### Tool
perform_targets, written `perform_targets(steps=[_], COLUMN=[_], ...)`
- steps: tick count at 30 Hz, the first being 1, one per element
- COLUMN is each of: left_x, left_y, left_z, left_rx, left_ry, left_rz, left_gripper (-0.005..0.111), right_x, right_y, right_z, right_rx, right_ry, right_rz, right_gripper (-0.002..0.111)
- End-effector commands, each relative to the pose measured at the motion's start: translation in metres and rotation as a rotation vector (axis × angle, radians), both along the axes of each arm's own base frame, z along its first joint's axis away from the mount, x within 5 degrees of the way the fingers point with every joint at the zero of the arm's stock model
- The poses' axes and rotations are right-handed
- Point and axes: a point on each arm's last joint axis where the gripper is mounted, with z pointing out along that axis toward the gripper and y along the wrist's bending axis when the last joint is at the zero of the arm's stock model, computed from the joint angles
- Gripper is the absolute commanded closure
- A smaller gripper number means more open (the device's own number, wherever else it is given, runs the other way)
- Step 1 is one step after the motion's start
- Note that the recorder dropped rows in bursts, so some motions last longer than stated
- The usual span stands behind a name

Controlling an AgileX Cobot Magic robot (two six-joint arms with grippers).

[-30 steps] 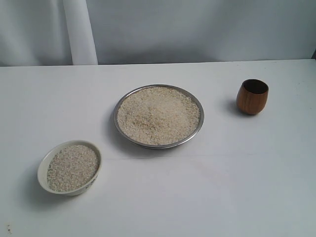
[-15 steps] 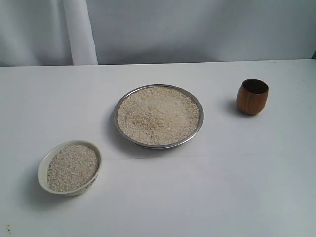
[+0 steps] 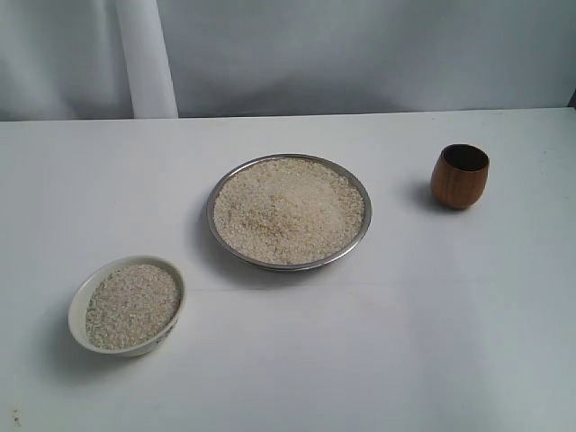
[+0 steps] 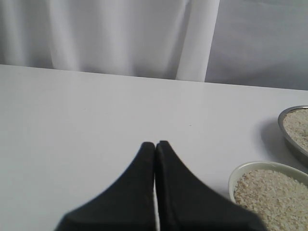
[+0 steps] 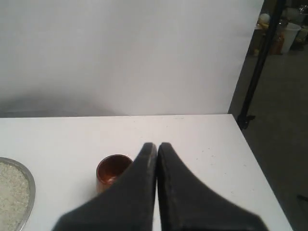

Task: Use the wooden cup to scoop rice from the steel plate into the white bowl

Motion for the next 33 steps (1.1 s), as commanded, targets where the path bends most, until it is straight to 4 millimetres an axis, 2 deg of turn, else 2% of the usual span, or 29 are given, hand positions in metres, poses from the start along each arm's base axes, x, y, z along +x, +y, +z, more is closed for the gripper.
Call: perform_targets(steps=[1,16,22,24,26,28,29,30,32,33], left_x=[0.000,0.000,0.000,0.000,0.000,0.000,0.000,0.000,0.000,0.000], left_y=[0.000,0.000,0.000,0.000,0.000,0.000,0.000,0.000,0.000,0.000], left_z=[0.000,0.000,0.000,0.000,0.000,0.000,0.000,0.000,0.000,0.000], left_rx=[-0.009,-0.009,-0.009,-0.009,-0.009,-0.009,-0.009,-0.009,-0.009,-0.009], left_ry=[-0.005,-0.005,-0.005,-0.005,-0.005,-0.005,-0.005,-0.005,-0.005,-0.005], left_rz=[-0.006,-0.006,-0.006,-0.006,-0.006,-0.006,-0.006,-0.006,-0.006,-0.006], left_gripper=[0.107,0.107,0.107,0.107,0.107,0.107,0.107,0.107,0.107,0.107], right_x=[0.002,0.005,0.034,0.038,0.041,0.044,0.047,0.050,0.055,0.057], right_y=[0.001,0.009,0.013,0.017,0.021,0.020,0.020,0.020,0.019,0.020], right_z=[0.007,0.011,-0.013,-0.014,-0.015,-0.020,-0.024,-0.025,-0.032,-0.034], right_rx=[0.020,0.044,0.044,-0.069,-0.117,-0.102,-0.089,-0.062,-0.050,-0.057], right_ry=[-0.047,-0.104,-0.019,-0.039,-0.072,-0.101,-0.118,-0.123,-0.105,-0.094], right_rz=[0.017,0.078,0.102,0.149,0.170,0.155,0.144,0.130,0.122,0.125], right_gripper=[0.108,0.108,0.108,0.108,0.097,0.067,0.042,0.028,0.005,0.003])
